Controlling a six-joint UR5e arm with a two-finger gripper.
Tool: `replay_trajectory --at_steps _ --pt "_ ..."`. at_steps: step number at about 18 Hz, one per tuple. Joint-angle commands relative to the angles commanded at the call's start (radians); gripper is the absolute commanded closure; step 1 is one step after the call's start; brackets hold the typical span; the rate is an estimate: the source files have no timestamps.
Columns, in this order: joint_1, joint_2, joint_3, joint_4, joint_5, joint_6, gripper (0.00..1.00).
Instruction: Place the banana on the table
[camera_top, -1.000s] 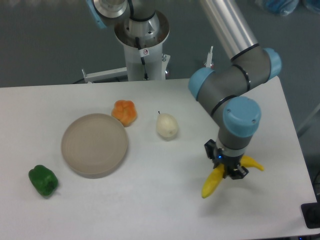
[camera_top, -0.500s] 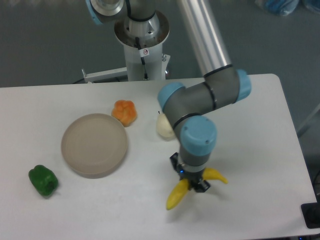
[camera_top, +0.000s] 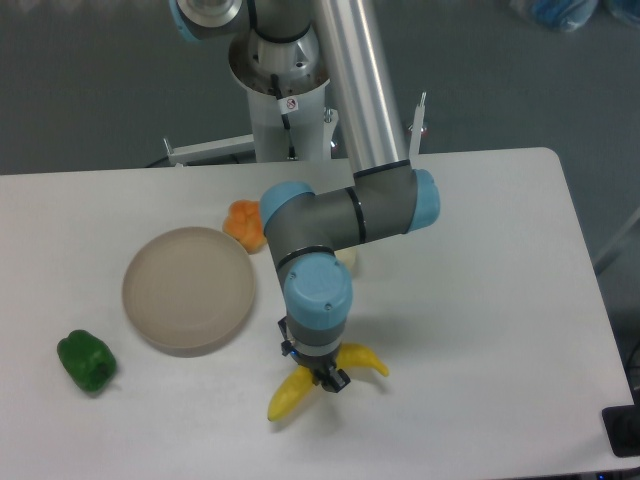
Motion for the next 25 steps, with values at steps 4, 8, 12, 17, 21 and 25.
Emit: replay_trajectory --at_steps 4,8,12,17,21,25 --pt "0.0 0.008 -0.006 0.005 0.012 -0.003 0.0" --pt "0.005 0.02 0.012 0.005 0.012 0.005 0.0" --pt "0.076 0.052 0.026 -0.006 0.008 0.017 0.0" --pt "0.167 0.083 0.026 -0.009 0.009 0.121 0.0" --pt "0.271 0.057 0.098 -0.098 0.014 0.222 0.0" --pt "0.334 0.014 0.175 -0.126 0.014 0.281 0.0"
